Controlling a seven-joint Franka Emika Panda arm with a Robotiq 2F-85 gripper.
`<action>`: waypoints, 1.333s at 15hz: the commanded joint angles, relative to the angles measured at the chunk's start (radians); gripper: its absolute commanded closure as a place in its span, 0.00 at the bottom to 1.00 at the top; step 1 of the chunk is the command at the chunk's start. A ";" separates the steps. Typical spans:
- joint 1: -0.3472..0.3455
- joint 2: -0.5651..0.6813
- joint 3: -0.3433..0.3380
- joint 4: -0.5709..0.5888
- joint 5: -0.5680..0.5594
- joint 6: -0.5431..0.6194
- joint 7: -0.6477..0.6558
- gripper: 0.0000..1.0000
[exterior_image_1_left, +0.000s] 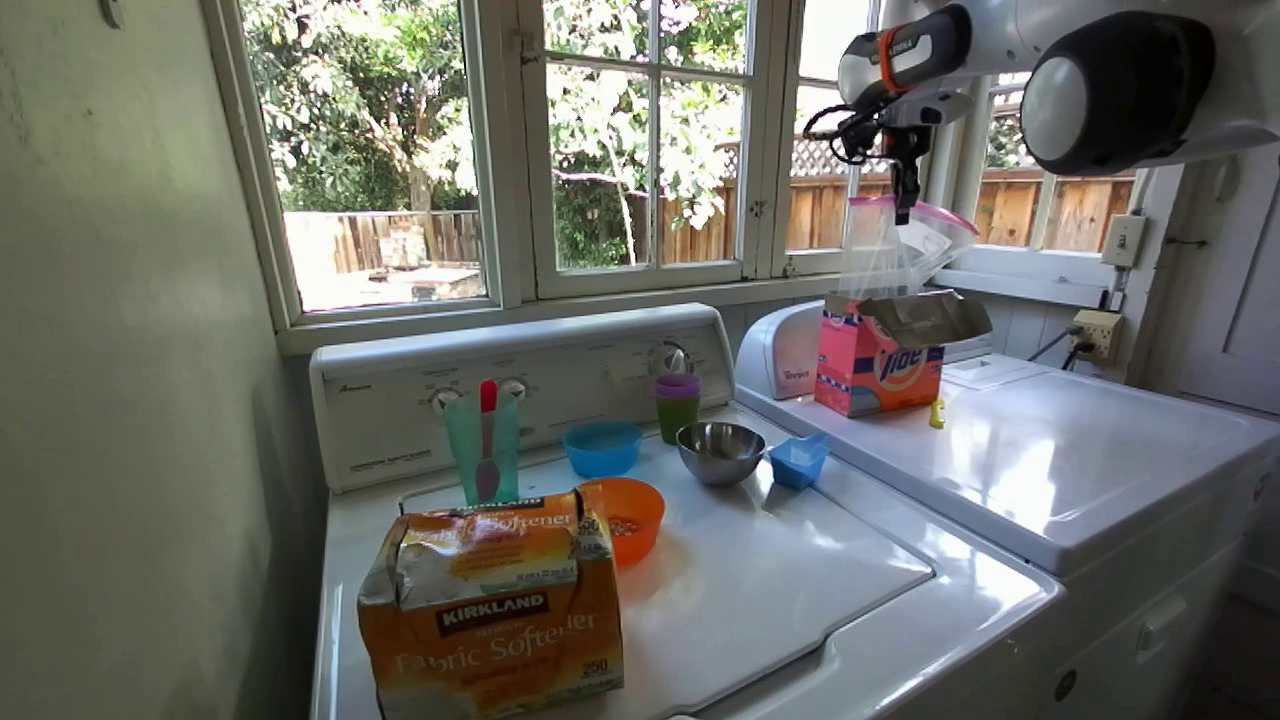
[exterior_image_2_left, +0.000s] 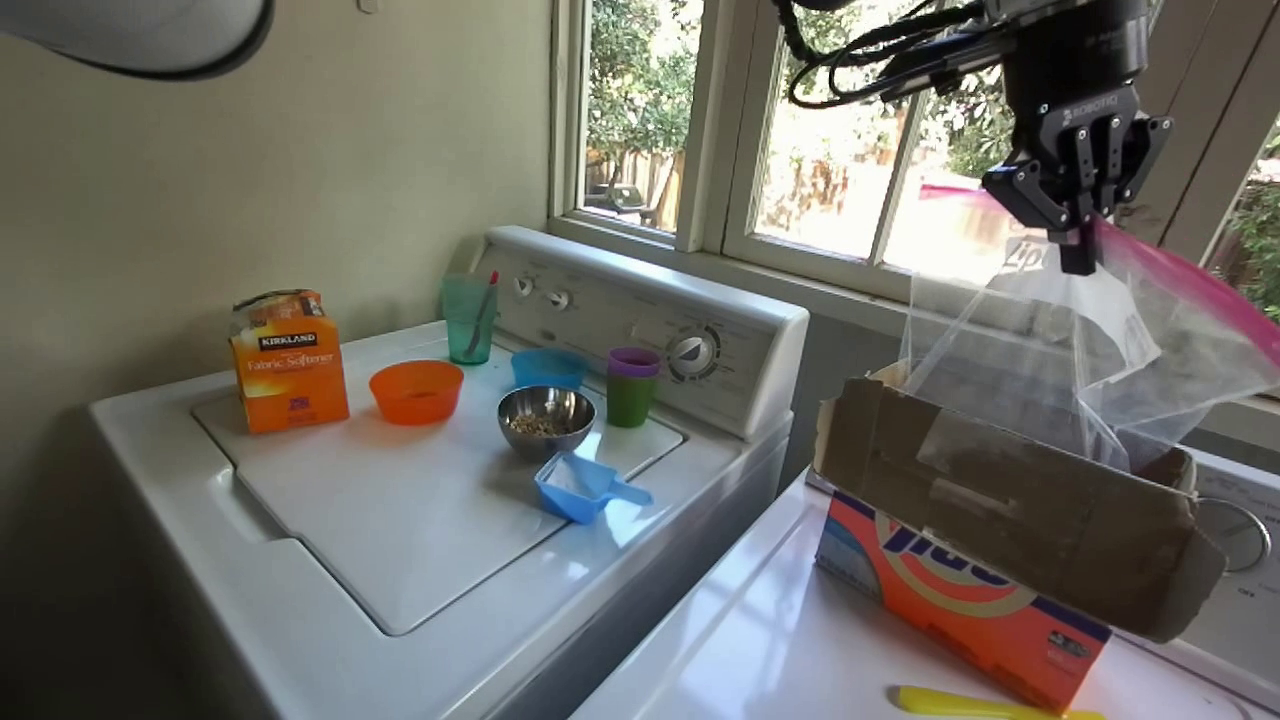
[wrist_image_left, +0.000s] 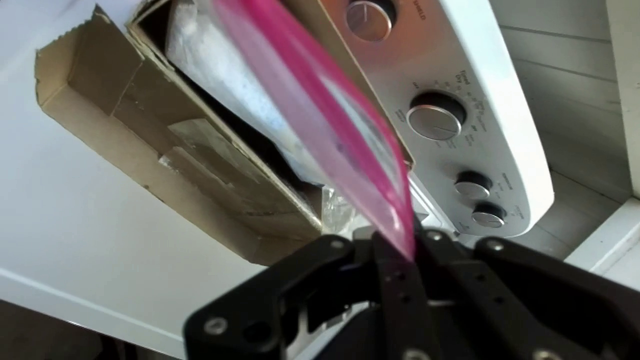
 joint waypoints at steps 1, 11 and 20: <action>-0.023 0.045 0.015 0.063 0.019 -0.077 -0.035 1.00; -0.045 0.107 0.026 0.131 0.027 -0.182 -0.125 1.00; -0.115 0.111 0.120 0.117 0.140 -0.172 -0.306 0.98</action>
